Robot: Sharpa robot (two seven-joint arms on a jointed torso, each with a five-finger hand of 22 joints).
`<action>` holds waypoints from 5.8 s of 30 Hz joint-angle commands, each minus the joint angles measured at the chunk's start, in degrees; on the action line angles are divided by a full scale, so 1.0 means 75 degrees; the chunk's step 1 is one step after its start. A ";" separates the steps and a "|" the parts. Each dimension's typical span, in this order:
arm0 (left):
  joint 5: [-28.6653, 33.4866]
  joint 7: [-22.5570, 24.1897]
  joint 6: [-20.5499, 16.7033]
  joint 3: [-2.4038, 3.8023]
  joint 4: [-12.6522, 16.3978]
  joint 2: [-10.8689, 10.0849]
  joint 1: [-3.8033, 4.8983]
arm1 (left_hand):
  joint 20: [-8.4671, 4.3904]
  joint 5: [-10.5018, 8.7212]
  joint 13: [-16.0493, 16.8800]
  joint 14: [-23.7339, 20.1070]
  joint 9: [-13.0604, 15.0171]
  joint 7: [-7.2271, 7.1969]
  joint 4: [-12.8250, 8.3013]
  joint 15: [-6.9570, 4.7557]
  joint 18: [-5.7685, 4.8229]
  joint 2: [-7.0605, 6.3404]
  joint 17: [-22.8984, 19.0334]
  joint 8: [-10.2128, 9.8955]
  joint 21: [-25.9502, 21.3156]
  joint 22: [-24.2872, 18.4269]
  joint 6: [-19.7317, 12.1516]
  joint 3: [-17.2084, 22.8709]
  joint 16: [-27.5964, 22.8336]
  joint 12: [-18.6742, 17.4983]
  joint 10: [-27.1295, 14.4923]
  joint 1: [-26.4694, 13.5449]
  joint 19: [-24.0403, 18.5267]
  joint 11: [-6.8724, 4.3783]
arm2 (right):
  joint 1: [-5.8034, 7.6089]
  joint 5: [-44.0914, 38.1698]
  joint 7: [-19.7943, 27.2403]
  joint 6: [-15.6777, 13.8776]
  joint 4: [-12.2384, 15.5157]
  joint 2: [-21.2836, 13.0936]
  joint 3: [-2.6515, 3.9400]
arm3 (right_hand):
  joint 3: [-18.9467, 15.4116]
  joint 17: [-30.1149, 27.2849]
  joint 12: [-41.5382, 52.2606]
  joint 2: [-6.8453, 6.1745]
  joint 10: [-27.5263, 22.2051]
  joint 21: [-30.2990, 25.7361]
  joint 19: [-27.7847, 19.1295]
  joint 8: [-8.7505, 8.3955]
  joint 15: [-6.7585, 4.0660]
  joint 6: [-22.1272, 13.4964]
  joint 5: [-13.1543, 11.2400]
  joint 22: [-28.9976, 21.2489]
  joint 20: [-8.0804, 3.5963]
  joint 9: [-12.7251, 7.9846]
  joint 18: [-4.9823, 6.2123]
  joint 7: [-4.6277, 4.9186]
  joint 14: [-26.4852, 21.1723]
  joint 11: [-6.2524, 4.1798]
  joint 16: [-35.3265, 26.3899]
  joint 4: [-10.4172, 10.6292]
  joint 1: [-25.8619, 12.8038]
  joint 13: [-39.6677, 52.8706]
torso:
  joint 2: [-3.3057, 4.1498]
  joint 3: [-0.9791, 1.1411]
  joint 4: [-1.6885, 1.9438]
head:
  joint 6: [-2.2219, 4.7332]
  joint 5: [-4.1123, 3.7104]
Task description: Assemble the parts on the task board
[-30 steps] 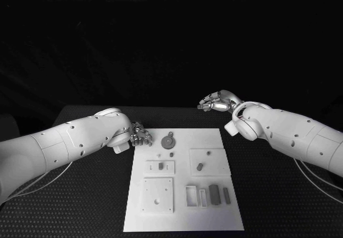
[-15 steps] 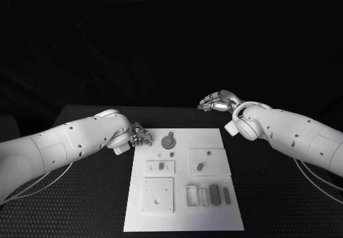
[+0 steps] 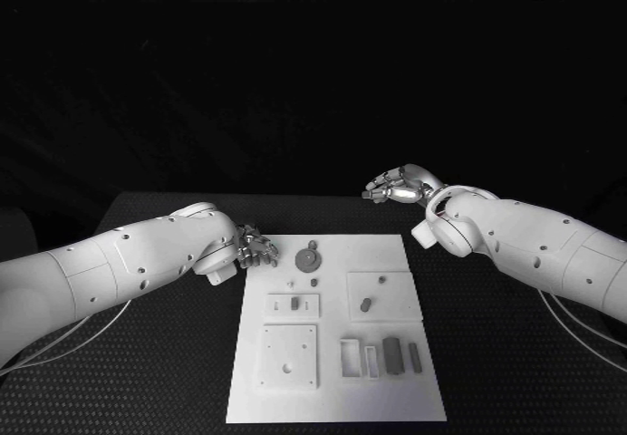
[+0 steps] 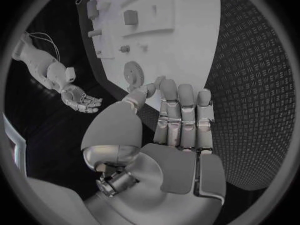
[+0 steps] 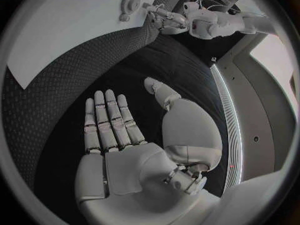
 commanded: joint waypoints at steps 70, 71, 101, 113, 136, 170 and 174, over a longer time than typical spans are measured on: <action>0.0081 -0.0506 0.0552 -0.0332 0.2714 -0.1327 0.0298 | -0.0704 0.0377 -0.0014 0.0155 0.0158 -0.0042 -0.1171 -0.0037 0.0022 -0.0074 0.0010 -0.0054 0.0179 0.0166 0.0163 0.1087 0.0071 0.0001 0.0267 0.0053 0.0068 -0.0131 | -0.0002 0.0024 0.0080 0.0011 0.0021 -0.0105 0.0002 | -0.0008 -0.0008 -0.0074 0.0030 0.0081 -0.0093 0.0042 0.0050 0.0066 -0.0071 0.0049 0.0054 -0.0023 -0.0028 -0.0124 0.0118 -0.0016 -0.0012 -0.0037 0.0027 -0.0021 0.0011 | -0.0004 -0.0005 0.0007 | -0.0062 0.0074; 0.0029 -0.0501 0.0562 -0.0350 0.2730 -0.1335 0.0298 | -0.0704 0.0377 -0.0014 0.0155 0.0158 -0.0042 -0.1171 -0.0037 0.0022 -0.0074 0.0010 -0.0055 0.0180 0.0166 0.0163 0.1087 0.0071 0.0001 0.0267 0.0054 0.0069 -0.0132 | -0.0002 0.0024 0.0080 0.0013 0.0022 -0.0105 0.0002 | -0.0008 -0.0008 -0.0074 0.0030 0.0081 -0.0093 0.0042 0.0050 0.0066 -0.0072 0.0049 0.0055 -0.0023 -0.0029 -0.0125 0.0118 -0.0016 -0.0011 -0.0037 0.0027 -0.0021 0.0011 | -0.0002 -0.0004 0.0005 | -0.0061 0.0074; -0.0514 -0.0501 0.0568 -0.0501 0.2809 -0.1318 0.0294 | -0.0708 0.0366 -0.0013 0.0158 0.0173 -0.0043 -0.1168 -0.0037 0.0022 -0.0075 0.0009 -0.0071 0.0188 0.0162 0.0166 0.1083 0.0070 -0.0003 0.0268 0.0055 0.0074 -0.0134 | -0.0002 0.0028 0.0092 0.0000 0.0037 -0.0107 0.0002 | -0.0009 -0.0008 -0.0087 0.0033 0.0088 -0.0103 0.0045 0.0057 0.0067 -0.0074 0.0049 0.0070 -0.0026 -0.0036 -0.0128 0.0119 -0.0016 -0.0010 -0.0039 0.0028 -0.0019 0.0011 | 0.0005 -0.0005 -0.0001 | -0.0104 0.0066; -0.0607 -0.0485 0.0634 -0.0501 0.2785 -0.1292 0.0290 | -0.0708 0.0357 -0.0014 0.0157 0.0178 -0.0042 -0.1165 -0.0037 0.0022 -0.0071 0.0006 -0.0080 0.0191 0.0160 0.0164 0.1082 0.0067 -0.0008 0.0264 0.0055 0.0076 -0.0134 | -0.0002 0.0030 0.0084 0.0014 0.0035 -0.0089 0.0002 | -0.0008 -0.0008 -0.0092 0.0037 0.0091 -0.0106 0.0047 0.0060 0.0067 -0.0075 0.0050 0.0077 -0.0027 -0.0039 -0.0130 0.0119 -0.0015 -0.0009 -0.0039 0.0028 -0.0015 0.0011 | 0.0004 -0.0004 -0.0005 | -0.0126 0.0055; -0.0667 -0.0414 0.0747 -0.0500 0.2745 -0.1236 0.0273 | -0.0708 0.0340 -0.0016 0.0152 0.0188 -0.0039 -0.1163 -0.0037 0.0022 -0.0064 0.0002 -0.0097 0.0192 0.0156 0.0160 0.1080 0.0059 -0.0016 0.0257 0.0049 0.0077 -0.0131 | -0.0002 0.0034 0.0079 0.0024 0.0029 -0.0079 0.0002 | -0.0008 -0.0008 -0.0101 0.0040 0.0096 -0.0110 0.0048 0.0065 0.0067 -0.0078 0.0048 0.0087 -0.0029 -0.0045 -0.0133 0.0120 -0.0015 -0.0008 -0.0040 0.0028 -0.0014 0.0011 | 0.0003 -0.0007 -0.0009 | -0.0157 0.0054; -0.0884 -0.0363 0.0856 -0.0500 0.2735 -0.1195 0.0236 | -0.0704 0.0295 -0.0018 0.0135 0.0202 -0.0032 -0.1163 -0.0032 0.0022 -0.0049 -0.0008 -0.0126 0.0191 0.0153 0.0148 0.1076 0.0042 -0.0028 0.0241 0.0048 0.0065 -0.0123 | -0.0002 0.0043 0.0086 0.0030 0.0050 -0.0096 0.0002 | -0.0008 -0.0008 -0.0112 0.0046 0.0103 -0.0114 0.0049 0.0071 0.0067 -0.0080 0.0047 0.0099 -0.0031 -0.0052 -0.0136 0.0123 -0.0015 -0.0007 -0.0042 0.0029 -0.0013 0.0012 | -0.0001 -0.0005 -0.0002 | -0.0163 0.0045; -0.0884 -0.0357 0.0866 -0.0500 0.2720 -0.1184 0.0227 | -0.0703 0.0292 -0.0018 0.0135 0.0204 -0.0031 -0.1163 -0.0031 0.0022 -0.0048 -0.0009 -0.0129 0.0191 0.0153 0.0147 0.1075 0.0042 -0.0029 0.0240 0.0048 0.0064 -0.0123 | -0.0002 0.0043 0.0084 0.0032 0.0051 -0.0094 0.0002 | -0.0009 -0.0008 -0.0114 0.0046 0.0104 -0.0115 0.0049 0.0072 0.0067 -0.0080 0.0047 0.0101 -0.0031 -0.0054 -0.0137 0.0123 -0.0015 -0.0006 -0.0043 0.0030 -0.0013 0.0012 | 0.0002 -0.0004 0.0000 | -0.0176 0.0043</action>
